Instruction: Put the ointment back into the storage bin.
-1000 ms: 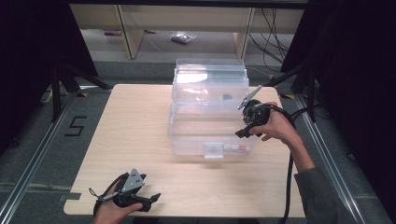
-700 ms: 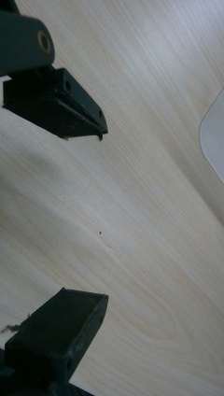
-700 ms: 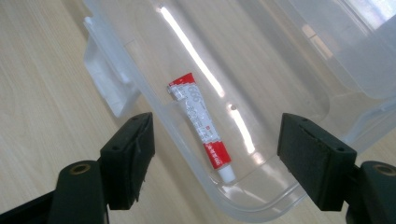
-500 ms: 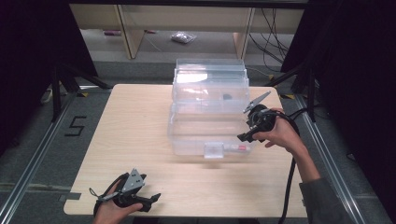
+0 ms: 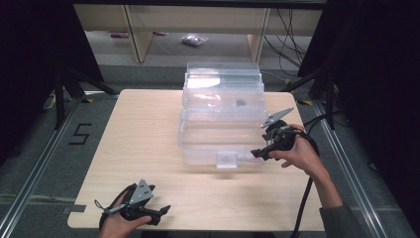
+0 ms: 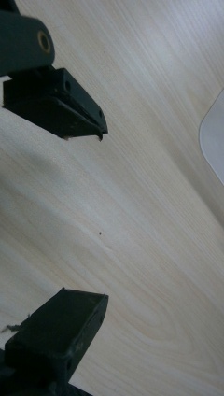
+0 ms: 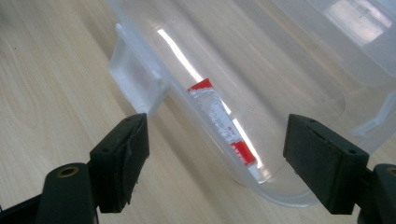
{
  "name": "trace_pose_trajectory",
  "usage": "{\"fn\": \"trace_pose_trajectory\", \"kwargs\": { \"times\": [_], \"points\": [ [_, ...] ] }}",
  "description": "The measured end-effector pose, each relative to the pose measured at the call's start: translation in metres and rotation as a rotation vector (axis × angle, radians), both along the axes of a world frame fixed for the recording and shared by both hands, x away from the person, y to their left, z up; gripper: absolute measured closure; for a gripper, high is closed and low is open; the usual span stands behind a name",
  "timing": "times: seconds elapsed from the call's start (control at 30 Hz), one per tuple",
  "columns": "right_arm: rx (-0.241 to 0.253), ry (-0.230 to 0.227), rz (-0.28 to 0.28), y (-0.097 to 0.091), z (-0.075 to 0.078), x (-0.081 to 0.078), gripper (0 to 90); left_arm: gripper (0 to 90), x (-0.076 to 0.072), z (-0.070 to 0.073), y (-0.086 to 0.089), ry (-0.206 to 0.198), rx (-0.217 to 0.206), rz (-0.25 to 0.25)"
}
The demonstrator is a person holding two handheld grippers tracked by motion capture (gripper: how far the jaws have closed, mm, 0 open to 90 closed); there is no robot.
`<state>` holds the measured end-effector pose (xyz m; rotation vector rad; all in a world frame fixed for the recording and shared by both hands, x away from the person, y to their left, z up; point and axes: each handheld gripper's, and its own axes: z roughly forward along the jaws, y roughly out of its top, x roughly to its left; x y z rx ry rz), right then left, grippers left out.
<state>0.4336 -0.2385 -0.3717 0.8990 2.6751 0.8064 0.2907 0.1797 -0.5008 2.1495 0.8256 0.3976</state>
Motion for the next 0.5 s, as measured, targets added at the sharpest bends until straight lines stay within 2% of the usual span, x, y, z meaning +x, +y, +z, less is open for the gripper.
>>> {"fn": "trace_pose_trajectory", "kwargs": {
  "times": [0.03, 0.07, 0.1, 0.13, 0.17, 0.23, 0.27, 0.3, 0.33, 0.37, 0.43, 0.47, 0.5],
  "points": [
    [0.009, -0.011, -0.004, 0.0, -0.002, -0.001, 23.5, 15.2, 0.0, 0.0, 0.0, -0.003, 0.0, -0.001],
    [0.005, 0.015, -0.028, -0.001, -0.002, -0.005, 23.4, 15.2, 0.0, 0.0, 0.0, -0.002, 0.0, -0.001],
    [0.016, 0.022, -0.023, -0.001, -0.002, -0.007, 23.3, 15.2, 0.0, 0.0, 0.0, 0.001, 0.001, 0.0],
    [0.015, 0.028, -0.047, -0.001, -0.003, -0.01, 23.3, 15.2, 0.001, 0.0, 0.0, -0.003, 0.009, 0.004],
    [0.029, 0.0, -0.027, -0.002, -0.005, -0.011, 23.3, 15.2, 0.0, 0.0, 0.0, 0.002, 0.0, 0.001],
    [0.035, -0.006, -0.033, -0.004, -0.007, -0.015, 23.2, 15.2, 0.0, 0.0, 0.0, -0.003, 0.002, 0.003],
    [0.029, 0.005, -0.043, -0.005, -0.006, -0.015, 23.1, 15.2, 0.0, 0.0, 0.0, -0.001, 0.006, 0.004],
    [0.034, 0.0, -0.033, -0.005, -0.006, -0.017, 23.1, 15.2, 0.0, -0.001, 0.0, -0.001, 0.006, 0.003],
    [0.043, -0.005, -0.052, -0.004, -0.008, -0.019, 23.1, 15.2, 0.0, 0.0, 0.0, -0.001, 0.007, 0.004],
    [0.037, -0.018, -0.021, -0.005, -0.009, -0.018, 23.1, 15.2, 0.0, 0.0, 0.0, 0.001, 0.004, -0.005],
    [0.035, -0.013, -0.025, -0.006, -0.009, -0.023, 22.6, 15.2, 0.0, 0.0, 0.001, 0.001, 0.004, -0.002],
    [0.049, -0.012, -0.033, -0.005, -0.01, -0.024, 22.5, 15.2, 0.0, -0.001, 0.0, 0.0, -0.016, 0.003],
    [0.038, -0.015, -0.014, -0.006, -0.011, -0.025, 22.5, 15.2, 0.0, -0.001, 0.0, 0.002, -0.014, 0.006]
  ]
}}
